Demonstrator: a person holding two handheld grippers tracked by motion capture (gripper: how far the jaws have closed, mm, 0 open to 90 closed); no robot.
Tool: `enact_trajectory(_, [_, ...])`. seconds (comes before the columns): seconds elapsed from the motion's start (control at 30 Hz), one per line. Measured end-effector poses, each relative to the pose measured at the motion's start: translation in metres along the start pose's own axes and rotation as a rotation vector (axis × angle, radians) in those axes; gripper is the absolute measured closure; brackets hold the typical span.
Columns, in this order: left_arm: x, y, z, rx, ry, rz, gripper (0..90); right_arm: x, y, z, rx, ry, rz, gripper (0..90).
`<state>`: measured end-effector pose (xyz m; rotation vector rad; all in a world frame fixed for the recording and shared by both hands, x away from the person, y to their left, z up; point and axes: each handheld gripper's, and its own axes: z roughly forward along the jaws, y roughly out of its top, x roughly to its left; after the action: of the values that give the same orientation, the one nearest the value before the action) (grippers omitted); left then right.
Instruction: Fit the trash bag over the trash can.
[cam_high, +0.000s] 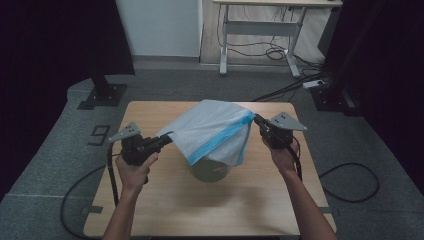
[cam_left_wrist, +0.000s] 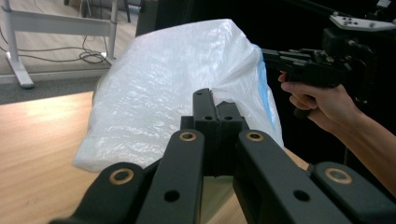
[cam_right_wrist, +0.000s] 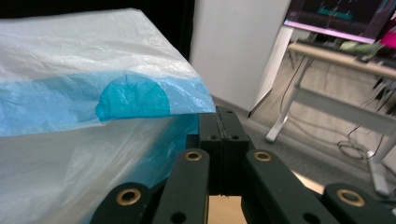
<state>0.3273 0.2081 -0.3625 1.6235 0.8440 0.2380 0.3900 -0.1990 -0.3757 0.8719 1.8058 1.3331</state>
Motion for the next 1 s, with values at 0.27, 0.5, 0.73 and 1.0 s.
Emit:
enact_trajectory(0.27, [0.002,-0.022,-0.003,0.019,0.029,-0.017,89.6,0.006,-0.025,0.002,0.023,0.041,0.024,64.9])
enact_trajectory(0.5, [0.001,-0.030,0.008,0.016,0.051,-0.032,89.6,0.010,-0.029,-0.028,0.028,0.046,0.064,42.6])
enact_trajectory(0.73, [0.000,-0.029,0.002,-0.006,0.034,-0.045,89.6,0.019,-0.036,-0.045,0.019,0.104,0.069,43.9])
enact_trajectory(1.0, [0.000,-0.028,-0.007,-0.028,0.004,-0.067,89.6,0.033,-0.040,-0.038,0.004,0.190,0.125,47.3])
